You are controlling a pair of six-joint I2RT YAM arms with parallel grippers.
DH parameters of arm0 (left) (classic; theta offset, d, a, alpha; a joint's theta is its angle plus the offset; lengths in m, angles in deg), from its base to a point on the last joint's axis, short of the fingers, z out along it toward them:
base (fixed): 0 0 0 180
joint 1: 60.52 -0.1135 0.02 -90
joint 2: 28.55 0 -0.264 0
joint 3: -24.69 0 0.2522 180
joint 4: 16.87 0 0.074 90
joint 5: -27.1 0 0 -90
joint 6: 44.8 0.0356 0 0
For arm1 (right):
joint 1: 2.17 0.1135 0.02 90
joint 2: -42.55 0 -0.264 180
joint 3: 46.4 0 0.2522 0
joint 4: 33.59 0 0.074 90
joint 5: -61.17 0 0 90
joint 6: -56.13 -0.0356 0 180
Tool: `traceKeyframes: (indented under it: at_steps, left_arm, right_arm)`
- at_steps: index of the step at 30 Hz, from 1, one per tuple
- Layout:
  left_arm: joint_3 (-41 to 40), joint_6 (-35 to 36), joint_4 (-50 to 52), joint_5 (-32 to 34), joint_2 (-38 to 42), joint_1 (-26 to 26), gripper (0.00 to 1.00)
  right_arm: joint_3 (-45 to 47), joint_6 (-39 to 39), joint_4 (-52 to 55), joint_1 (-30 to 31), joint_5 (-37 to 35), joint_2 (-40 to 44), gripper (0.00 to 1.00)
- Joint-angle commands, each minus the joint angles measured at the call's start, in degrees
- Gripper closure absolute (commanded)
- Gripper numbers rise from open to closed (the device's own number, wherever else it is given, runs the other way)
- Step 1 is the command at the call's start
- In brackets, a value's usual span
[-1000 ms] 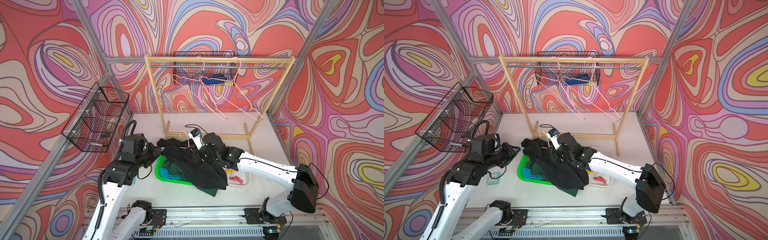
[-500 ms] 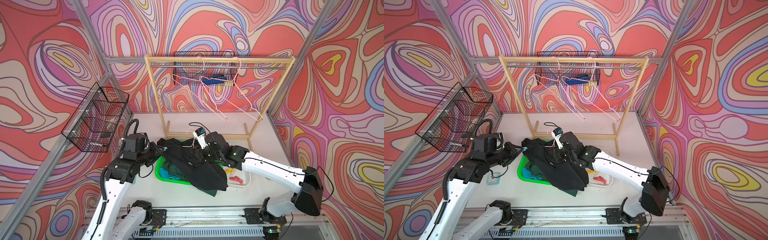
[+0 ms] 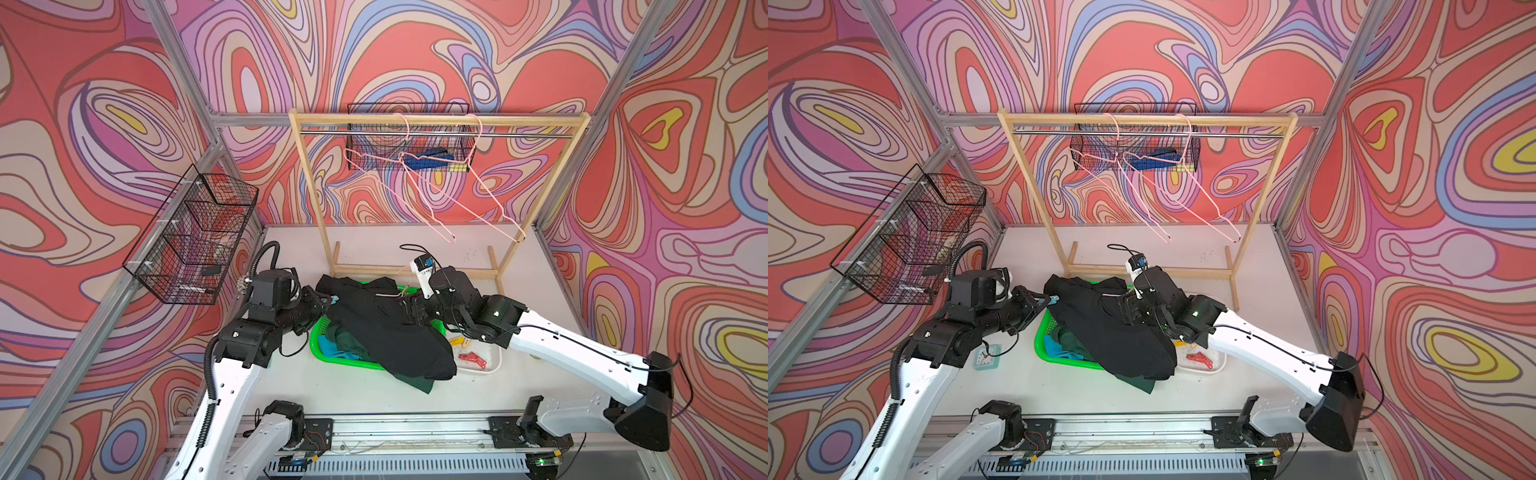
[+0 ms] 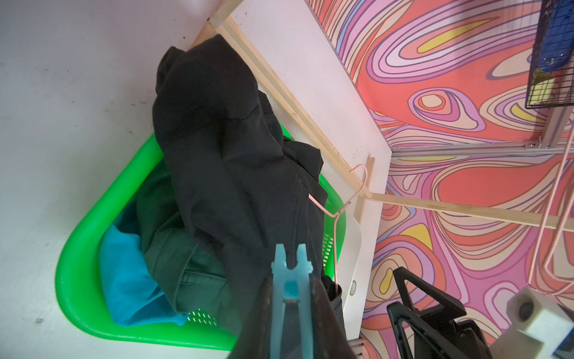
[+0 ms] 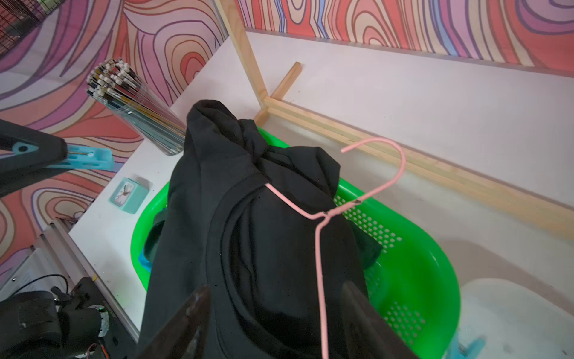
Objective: Remove the clothespins securing t-shirts to the hanger
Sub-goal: Place the hanger in the basket, then place the clothespin in the storage box.
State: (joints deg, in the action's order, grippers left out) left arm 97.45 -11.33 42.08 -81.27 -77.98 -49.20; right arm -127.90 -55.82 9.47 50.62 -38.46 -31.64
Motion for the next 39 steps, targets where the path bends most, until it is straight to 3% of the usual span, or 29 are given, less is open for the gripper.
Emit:
traceKeyframes:
  at_steps: [1, 7, 15, 26, 39]
  left_arm:
    - [-0.5, -1.5, -3.2, -1.0, -1.1, 2.8, 0.83]
    - [1.1, -3.3, -6.1, 2.6, -4.5, 11.0, 0.84]
    - [8.0, -2.1, -8.6, 6.9, -12.6, 22.2, 0.84]
    - [20.3, -2.3, -13.6, 9.0, -30.2, 39.1, 0.84]
    - [37.3, -1.1, -10.6, 5.5, -49.4, 46.0, 0.82]
  right_arm:
    - [1.5, -0.6, 3.2, -0.3, -6.0, 4.0, 0.31]
    - [3.5, 0.0, 6.4, -0.2, -11.9, 10.2, 0.23]
    - [4.9, -1.0, 11.5, -0.3, -19.1, 19.7, 0.02]
    - [8.1, -5.1, 13.0, -0.3, -21.5, 37.4, 0.02]
    - [8.3, -5.6, 18.0, -0.3, -25.6, 44.3, 0.02]
